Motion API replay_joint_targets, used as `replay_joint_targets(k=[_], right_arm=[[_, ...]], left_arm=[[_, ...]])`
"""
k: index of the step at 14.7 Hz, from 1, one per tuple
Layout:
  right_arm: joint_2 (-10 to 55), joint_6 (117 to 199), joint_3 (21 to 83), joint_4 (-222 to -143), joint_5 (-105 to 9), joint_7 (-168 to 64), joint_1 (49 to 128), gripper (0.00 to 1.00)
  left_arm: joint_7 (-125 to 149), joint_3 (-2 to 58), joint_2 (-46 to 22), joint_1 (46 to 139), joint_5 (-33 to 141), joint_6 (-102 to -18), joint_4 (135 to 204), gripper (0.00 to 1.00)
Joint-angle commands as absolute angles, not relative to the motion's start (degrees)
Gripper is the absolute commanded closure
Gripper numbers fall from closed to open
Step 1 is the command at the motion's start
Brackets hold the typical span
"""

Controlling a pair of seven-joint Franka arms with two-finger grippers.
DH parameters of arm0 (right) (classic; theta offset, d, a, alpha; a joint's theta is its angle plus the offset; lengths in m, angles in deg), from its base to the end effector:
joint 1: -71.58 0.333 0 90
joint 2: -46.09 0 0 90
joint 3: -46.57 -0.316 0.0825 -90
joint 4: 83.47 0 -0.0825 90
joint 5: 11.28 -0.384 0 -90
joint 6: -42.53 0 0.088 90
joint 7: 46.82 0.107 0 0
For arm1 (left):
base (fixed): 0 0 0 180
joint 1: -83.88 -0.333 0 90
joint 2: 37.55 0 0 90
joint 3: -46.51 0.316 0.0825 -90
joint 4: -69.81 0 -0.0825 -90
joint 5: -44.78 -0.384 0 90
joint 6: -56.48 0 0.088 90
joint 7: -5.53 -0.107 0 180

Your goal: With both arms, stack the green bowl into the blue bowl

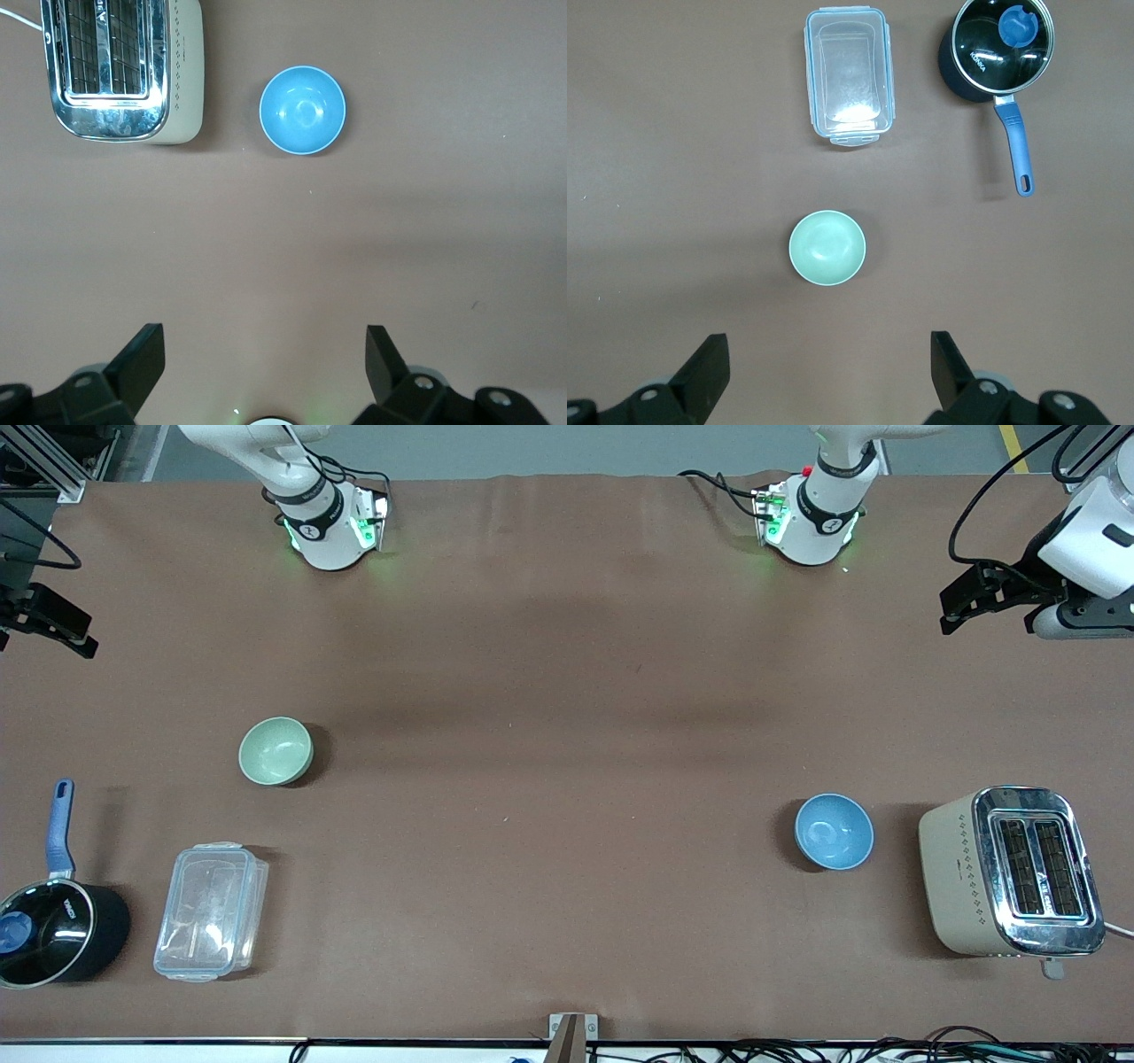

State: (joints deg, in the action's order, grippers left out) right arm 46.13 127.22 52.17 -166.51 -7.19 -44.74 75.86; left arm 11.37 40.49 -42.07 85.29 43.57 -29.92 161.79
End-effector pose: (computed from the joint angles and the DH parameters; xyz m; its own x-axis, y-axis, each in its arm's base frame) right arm 0.5441 -0.0207 0.6737 0.9973 -0.0658 0.0323 -0.0679 -0.9953 0.0696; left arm 0.5190 -0.0677 0.6452 0.9995 -0.0260 -0.0158 -0.0265 -0.9992 -0.0311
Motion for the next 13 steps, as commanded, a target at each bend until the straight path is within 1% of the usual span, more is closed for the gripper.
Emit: replay_joint_targets(k=[1,4,6,10,13], right_arm=[[45.7,127.1,51.9,-165.7,-8.0,-43.8,75.4,0.0],[45.7,127.1,52.0,-165.6,-8.7,-43.9,75.4,0.0],[45.7,127.1,52.0,-165.6,-8.7,-43.8,75.5,0.0],[45.7,127.2,52.0,-165.6,-8.7,-43.8,75.5,0.0],[45.7,126.7,52.0,-167.0,-8.8,-44.0,75.5,0.0]], left_arm=[[10.6,40.7,-41.6,85.2,44.5,-28.7,160.2,0.0],[10.9,40.7,-41.3,85.5,44.2,-28.9,160.2,0.0],[11.0,40.7,-38.8,85.4,44.4,-29.0,159.6,0.0],[10.7,40.5,-28.1,85.8,42.4,-29.8,157.2,0.0],[10.8,40.5,-20.3,85.5,41.2,-37.1,157.9,0.0]])
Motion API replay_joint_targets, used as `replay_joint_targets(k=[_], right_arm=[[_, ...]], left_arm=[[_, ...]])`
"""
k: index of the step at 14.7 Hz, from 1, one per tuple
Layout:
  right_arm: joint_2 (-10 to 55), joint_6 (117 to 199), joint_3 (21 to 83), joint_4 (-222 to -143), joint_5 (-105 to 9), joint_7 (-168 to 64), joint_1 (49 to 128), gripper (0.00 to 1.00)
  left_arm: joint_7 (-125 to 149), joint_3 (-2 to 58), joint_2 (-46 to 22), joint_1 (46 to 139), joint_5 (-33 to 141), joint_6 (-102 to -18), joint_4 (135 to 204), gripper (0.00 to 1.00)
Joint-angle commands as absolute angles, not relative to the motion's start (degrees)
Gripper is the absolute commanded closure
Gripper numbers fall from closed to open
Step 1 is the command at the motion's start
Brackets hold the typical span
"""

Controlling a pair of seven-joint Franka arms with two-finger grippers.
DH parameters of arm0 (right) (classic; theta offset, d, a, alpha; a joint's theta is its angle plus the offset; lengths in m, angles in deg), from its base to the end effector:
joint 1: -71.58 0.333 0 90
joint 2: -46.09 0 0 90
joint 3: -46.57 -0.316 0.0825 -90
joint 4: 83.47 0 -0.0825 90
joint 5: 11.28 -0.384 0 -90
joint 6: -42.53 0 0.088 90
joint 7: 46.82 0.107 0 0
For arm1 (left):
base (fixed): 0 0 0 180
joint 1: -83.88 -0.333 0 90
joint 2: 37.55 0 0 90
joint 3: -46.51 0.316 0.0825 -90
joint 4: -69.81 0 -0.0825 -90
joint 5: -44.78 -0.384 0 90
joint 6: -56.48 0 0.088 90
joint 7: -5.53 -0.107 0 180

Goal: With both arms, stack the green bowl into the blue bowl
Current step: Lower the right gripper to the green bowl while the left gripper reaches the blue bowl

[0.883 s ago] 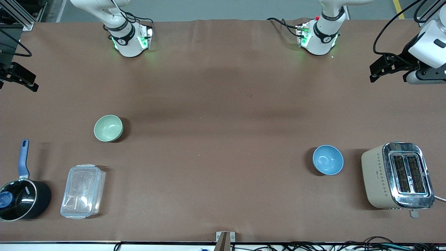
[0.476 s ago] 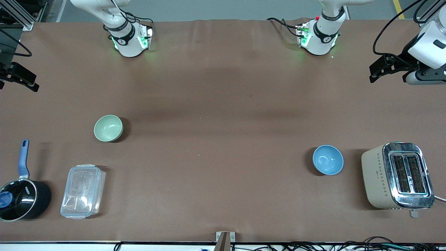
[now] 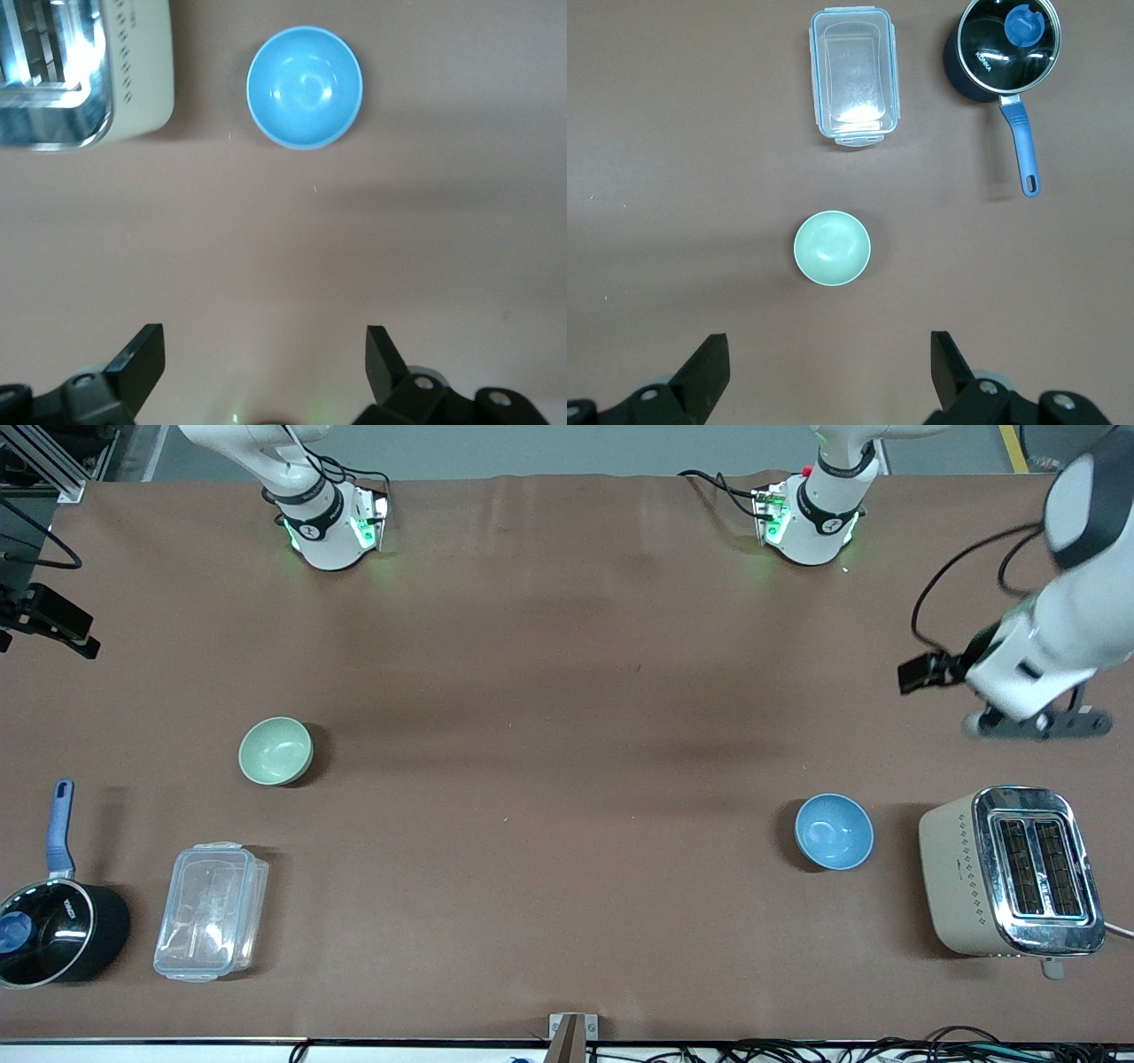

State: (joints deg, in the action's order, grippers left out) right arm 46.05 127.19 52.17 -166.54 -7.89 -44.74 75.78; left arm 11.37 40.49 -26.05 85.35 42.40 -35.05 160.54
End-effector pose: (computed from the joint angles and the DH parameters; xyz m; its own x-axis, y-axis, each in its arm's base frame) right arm 0.5446 -0.0201 0.6725 0.9974 -0.0661 0.0293 -0.0677 -0.9960 0.0577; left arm 0.5991 -0.0695 0.5046 0.9829 -0.0295 -0.1816 -0.0371 -0.9986 -0.0384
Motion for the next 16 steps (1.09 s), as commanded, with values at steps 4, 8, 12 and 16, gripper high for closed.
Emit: replay_joint_targets(k=[4,8,12,16], right_arm=[[46.9,135.9,52.5,-183.3,-8.0,-48.2,74.6,0.0],[47.3,157.7,53.2,-202.4,-7.9,-49.5,74.1,0.0],[43.4,178.5,54.1,-214.8,-7.9,-49.5,73.1,0.0],[37.0,186.1,55.0,-218.2,-7.8,-49.6,72.4,0.0]], left_arm=[[10.8,40.7,-10.2,85.3,41.1,-48.9,158.0,0.0],[10.7,40.6,-1.4,83.4,37.2,-58.1,158.0,0.04],[8.1,40.6,1.9,81.3,35.2,-60.9,157.8,0.14],[8.1,40.4,3.7,81.3,35.8,-62.7,157.7,0.5]])
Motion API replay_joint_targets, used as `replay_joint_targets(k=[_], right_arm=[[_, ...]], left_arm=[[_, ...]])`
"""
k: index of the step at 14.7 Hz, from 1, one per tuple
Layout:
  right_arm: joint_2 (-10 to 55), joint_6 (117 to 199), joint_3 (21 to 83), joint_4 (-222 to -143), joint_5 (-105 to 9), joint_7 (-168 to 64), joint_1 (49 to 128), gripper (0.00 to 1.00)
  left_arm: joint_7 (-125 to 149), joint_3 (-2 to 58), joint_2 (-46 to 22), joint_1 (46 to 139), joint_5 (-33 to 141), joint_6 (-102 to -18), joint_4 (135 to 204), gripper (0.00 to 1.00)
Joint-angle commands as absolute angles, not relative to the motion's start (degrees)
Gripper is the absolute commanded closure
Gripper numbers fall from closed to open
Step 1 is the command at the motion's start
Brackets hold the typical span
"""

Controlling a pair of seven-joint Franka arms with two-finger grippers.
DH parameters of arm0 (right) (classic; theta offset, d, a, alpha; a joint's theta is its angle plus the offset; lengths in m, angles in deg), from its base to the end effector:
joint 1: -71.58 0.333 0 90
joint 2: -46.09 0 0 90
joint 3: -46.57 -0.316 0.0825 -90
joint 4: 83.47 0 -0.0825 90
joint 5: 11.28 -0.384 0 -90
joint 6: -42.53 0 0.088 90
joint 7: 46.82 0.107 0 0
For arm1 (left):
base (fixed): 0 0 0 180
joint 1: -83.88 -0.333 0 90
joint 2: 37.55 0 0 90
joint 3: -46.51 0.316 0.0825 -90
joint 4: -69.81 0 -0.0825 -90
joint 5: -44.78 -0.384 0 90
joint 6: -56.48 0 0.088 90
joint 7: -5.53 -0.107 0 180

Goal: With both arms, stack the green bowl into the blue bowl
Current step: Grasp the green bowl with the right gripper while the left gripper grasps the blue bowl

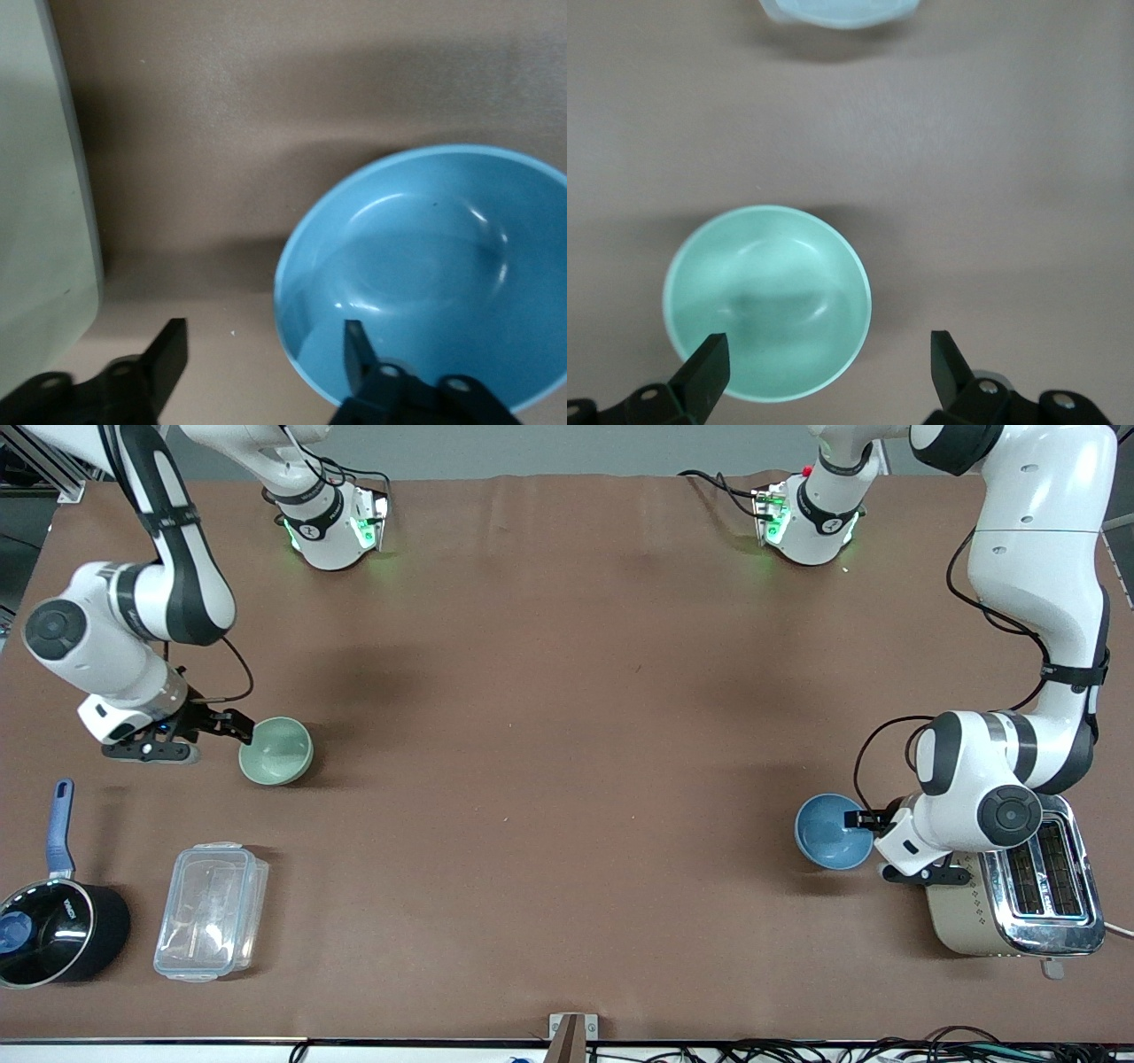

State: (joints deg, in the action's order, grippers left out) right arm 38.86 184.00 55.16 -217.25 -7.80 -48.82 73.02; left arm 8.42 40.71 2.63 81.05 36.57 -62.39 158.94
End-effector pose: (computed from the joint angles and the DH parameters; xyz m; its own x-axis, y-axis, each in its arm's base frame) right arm 0.5122 -0.0644 0.2840 0.9991 -0.0411 0.0056 -0.0414 -0.9975 0.0572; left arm 0.6838 -0.0191 0.2225 0.9828 -0.0580 -0.1751 -0.0686 -0.9961 -0.0548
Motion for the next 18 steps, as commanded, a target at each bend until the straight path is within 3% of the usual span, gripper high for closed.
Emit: replay_joint_targets(k=[1,2,5,7,8,9,11,12,14,16,18], right_arm=[[34.5,187.6,55.2,-218.1,-7.9,-49.5,71.9,0.0],[32.1,189.8,55.8,-218.1,-7.9,-49.5,71.7,0.0],[29.9,192.0,56.0,-218.1,-8.5,-48.9,71.7,0.0],[28.9,192.7,55.9,-218.0,-8.6,-48.8,71.7,0.06],[28.5,192.7,55.9,-218.1,-8.6,-48.8,71.9,0.15],[28.5,192.7,55.9,-218.0,-8.6,-48.8,72.0,0.36],[28.7,192.7,55.9,-217.9,-8.6,-48.8,71.9,0.92],[28.7,192.6,55.9,-217.7,-8.6,-48.8,71.9,1.0],[28.9,192.0,55.8,-217.2,-8.6,-48.2,72.0,1.0],[29.5,190.3,55.7,-216.5,-8.6,-47.9,72.2,1.0],[30.7,181.7,55.5,-212.3,-8.7,-47.9,72.5,1.0]], left_arm=[[8.2,40.4,3.8,81.3,35.9,-62.8,157.7,0.63],[8.3,40.4,4.1,81.3,36.0,-63.3,157.7,0.74],[8.9,40.0,4.1,81.4,36.1,-63.7,157.4,0.94],[9.2,38.7,3.1,81.9,36.1,-63.6,157.0,1.0],[9.8,37.0,2.7,81.9,36.4,-63.5,155.9,1.0],[11.3,35.1,2.6,81.9,37.2,-62.9,155.2,1.0],[15.8,29.3,1.7,82.1,37.7,-62.3,155.2,1.0],[19.0,26.6,1.7,82.6,37.7,-62.3,155.2,1.0],[26.4,22.8,1.8,86.1,37.4,-62.3,155.2,1.0],[33.8,22.7,2.1,92.6,37.7,-62.3,155.2,1.0],[40.1,22.7,2.9,98.0,37.7,-62.9,155.1,1.0]])
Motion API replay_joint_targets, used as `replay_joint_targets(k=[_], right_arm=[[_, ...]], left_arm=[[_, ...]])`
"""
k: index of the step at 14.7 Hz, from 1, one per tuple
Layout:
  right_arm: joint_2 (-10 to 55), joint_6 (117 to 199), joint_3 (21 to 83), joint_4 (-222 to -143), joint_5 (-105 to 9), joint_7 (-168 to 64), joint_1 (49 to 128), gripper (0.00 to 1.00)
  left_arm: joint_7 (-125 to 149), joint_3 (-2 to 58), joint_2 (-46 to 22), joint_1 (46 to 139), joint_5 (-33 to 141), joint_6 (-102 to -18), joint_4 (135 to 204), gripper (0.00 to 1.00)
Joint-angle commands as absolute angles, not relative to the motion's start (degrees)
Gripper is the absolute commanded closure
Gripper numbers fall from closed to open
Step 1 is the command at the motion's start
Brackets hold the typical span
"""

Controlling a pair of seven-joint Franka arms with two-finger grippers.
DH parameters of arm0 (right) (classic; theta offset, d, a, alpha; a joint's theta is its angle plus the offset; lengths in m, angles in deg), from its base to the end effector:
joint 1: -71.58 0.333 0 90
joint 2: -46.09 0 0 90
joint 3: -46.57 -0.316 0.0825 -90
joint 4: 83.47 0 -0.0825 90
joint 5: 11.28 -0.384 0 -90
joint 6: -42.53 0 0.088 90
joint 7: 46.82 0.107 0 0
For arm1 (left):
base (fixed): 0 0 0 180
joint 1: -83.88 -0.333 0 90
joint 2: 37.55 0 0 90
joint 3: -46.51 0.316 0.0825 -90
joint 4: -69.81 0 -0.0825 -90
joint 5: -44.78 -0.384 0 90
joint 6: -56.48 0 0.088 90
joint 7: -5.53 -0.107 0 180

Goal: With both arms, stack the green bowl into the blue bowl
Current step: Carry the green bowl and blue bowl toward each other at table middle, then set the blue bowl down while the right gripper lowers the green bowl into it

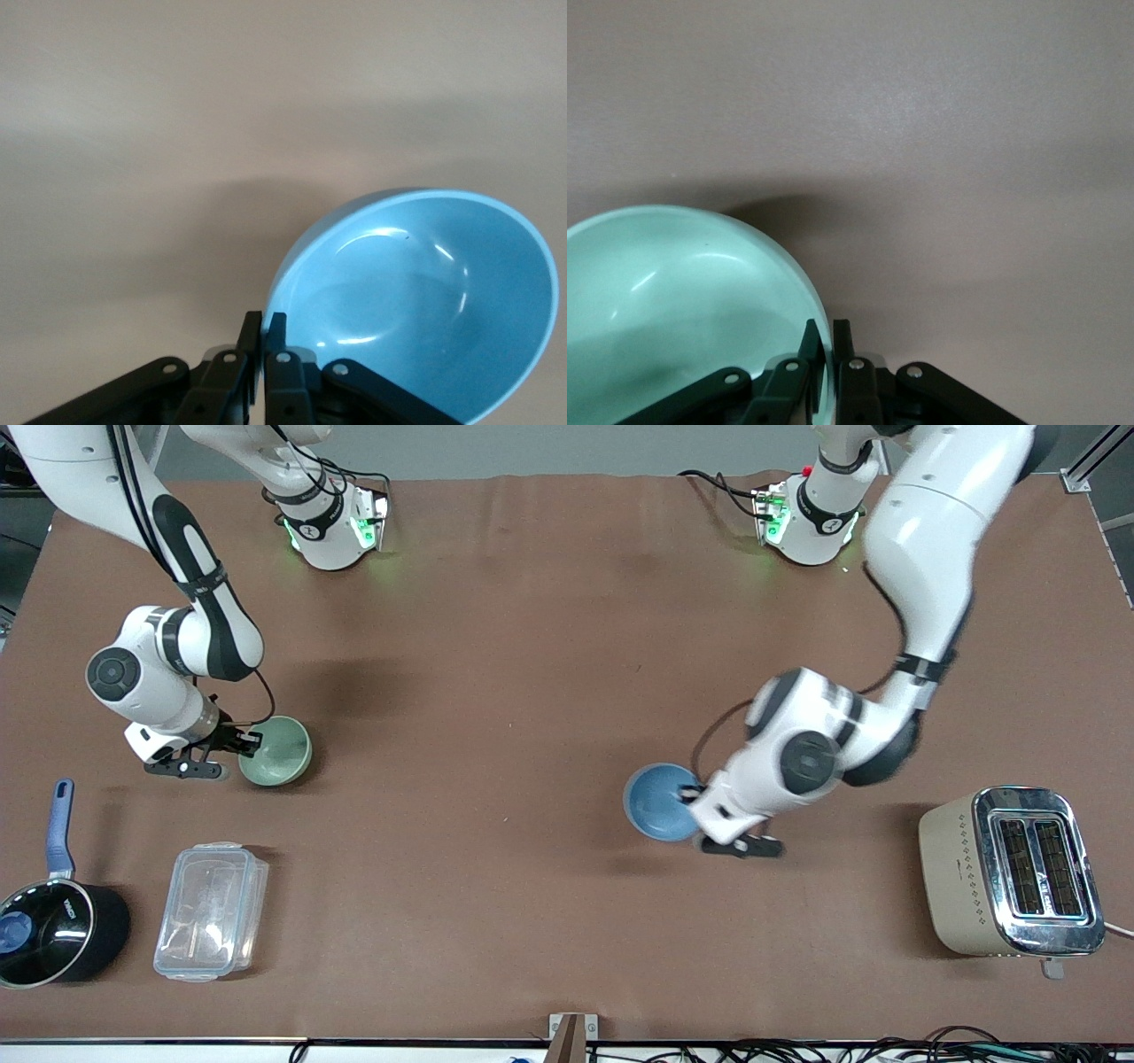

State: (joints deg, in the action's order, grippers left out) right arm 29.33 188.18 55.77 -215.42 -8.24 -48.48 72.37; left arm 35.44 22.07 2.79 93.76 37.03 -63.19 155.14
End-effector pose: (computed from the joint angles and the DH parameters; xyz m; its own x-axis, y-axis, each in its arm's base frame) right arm 0.5168 -0.0776 0.2169 0.9961 -0.0695 -0.0545 -0.0655 -0.9952 0.0722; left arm 0.6150 -0.3494 0.2808 0.9911 -0.0679 -0.1148 -0.0547 -0.9919 0.1145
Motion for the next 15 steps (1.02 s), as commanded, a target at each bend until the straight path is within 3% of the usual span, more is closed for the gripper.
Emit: replay_joint_targets(k=[1,5,9,10,11,12,15], right_arm=[[31.8,175.4,55.5,-208.7,-9.2,-47.9,72.8,1.0],[32.0,154.5,54.7,-191.0,-15.4,-46.3,75.5,1.0],[32.0,151.5,48.0,-186.4,-17.1,-28.7,79.0,1.0],[31.9,152.0,44.7,-185.8,-17.1,-23.7,78.9,1.0],[31.7,152.5,42.4,-185.2,-17.1,-19.4,79.0,1.0],[31.5,153.0,40.3,-184.6,-17.1,-15.6,79.3,1.0],[30.5,156.5,35.4,-184.5,-17.1,-4.7,82.3,1.0]], left_arm=[[42.5,22.8,3.7,100.1,37.7,-63.1,154.5,1.0],[43.9,22.7,7.1,104.7,38.3,-65.4,154.0,1.0],[44.0,22.8,9.4,106.9,39.0,-68.7,154.0,0.93],[44.0,22.8,9.6,107.1,39.0,-69.4,154.0,0.78],[44.0,22.8,9.6,107.0,39.0,-69.5,154.0,0.51],[43.7,22.9,9.0,106.8,38.6,-69.5,154.0,0.01],[43.2,23.5,4.7,104.8,37.8,-68.7,152.7,0.0]])
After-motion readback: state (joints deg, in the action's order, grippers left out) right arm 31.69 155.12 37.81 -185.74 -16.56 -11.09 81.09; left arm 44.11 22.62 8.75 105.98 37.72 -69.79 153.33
